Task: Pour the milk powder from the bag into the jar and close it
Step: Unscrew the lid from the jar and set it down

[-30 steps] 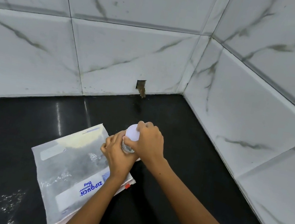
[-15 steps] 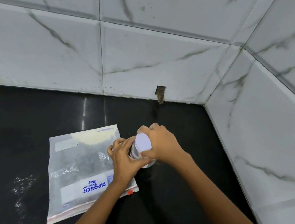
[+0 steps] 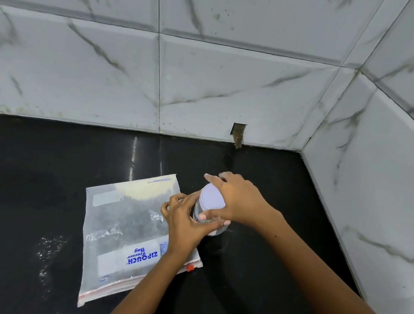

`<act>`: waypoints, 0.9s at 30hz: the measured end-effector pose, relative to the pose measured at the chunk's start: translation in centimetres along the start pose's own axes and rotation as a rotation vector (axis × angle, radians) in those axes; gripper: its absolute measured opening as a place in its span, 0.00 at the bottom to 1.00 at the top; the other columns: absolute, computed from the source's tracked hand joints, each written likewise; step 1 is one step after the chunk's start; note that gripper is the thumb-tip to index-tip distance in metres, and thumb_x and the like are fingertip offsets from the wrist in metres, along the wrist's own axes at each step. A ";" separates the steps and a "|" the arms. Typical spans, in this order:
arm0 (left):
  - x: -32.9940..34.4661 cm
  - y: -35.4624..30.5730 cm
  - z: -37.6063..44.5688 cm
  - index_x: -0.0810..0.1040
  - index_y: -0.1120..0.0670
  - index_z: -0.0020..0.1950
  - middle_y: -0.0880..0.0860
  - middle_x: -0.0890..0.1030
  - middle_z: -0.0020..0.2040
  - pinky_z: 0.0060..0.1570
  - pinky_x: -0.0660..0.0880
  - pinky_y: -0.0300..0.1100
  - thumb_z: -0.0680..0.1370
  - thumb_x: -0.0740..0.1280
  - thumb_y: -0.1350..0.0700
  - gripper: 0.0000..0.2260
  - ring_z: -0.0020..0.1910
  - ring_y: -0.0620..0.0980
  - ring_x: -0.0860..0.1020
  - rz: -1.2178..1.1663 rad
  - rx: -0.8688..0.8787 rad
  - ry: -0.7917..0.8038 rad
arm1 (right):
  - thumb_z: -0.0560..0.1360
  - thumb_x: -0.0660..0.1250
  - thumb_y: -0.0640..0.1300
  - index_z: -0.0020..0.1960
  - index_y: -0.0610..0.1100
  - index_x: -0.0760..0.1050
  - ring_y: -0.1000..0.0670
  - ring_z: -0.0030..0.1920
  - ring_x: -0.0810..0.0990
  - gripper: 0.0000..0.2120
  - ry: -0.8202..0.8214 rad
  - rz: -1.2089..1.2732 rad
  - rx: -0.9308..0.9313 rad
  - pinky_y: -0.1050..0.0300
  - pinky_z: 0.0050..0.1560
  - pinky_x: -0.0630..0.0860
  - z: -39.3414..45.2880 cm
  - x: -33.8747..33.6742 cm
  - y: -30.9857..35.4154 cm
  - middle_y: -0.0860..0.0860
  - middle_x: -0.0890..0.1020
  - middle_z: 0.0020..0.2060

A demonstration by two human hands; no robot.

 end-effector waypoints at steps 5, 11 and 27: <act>-0.1 -0.2 0.0 0.79 0.47 0.55 0.32 0.69 0.47 0.56 0.72 0.60 0.55 0.72 0.30 0.34 0.54 0.43 0.67 -0.010 0.003 -0.001 | 0.70 0.70 0.55 0.71 0.56 0.64 0.44 0.64 0.72 0.31 0.001 0.011 -0.084 0.47 0.59 0.74 0.2 -0.9 1.0 0.45 0.71 0.66; 0.1 0.0 0.0 0.78 0.46 0.57 0.34 0.69 0.48 0.56 0.72 0.60 0.56 0.72 0.30 0.34 0.54 0.42 0.65 0.008 -0.016 0.010 | 0.69 0.67 0.65 0.71 0.52 0.63 0.43 0.56 0.77 0.35 -0.034 -0.165 0.065 0.52 0.47 0.72 0.8 -0.6 0.0 0.44 0.74 0.60; -0.1 -0.7 0.4 0.80 0.49 0.56 0.42 0.75 0.47 0.56 0.64 0.48 0.56 0.79 0.39 0.32 0.55 0.46 0.66 0.052 0.002 0.066 | 0.59 0.78 0.46 0.56 0.52 0.75 0.51 0.56 0.74 0.27 -0.228 0.347 -0.230 0.50 0.55 0.76 -2.0 -3.9 0.8 0.52 0.73 0.57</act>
Point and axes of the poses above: each hand's wrist, its own z-axis towards the middle knuckle, its own x-axis out of the palm, y = z × x, the point moved 10 cm from there along z, towards the middle knuckle
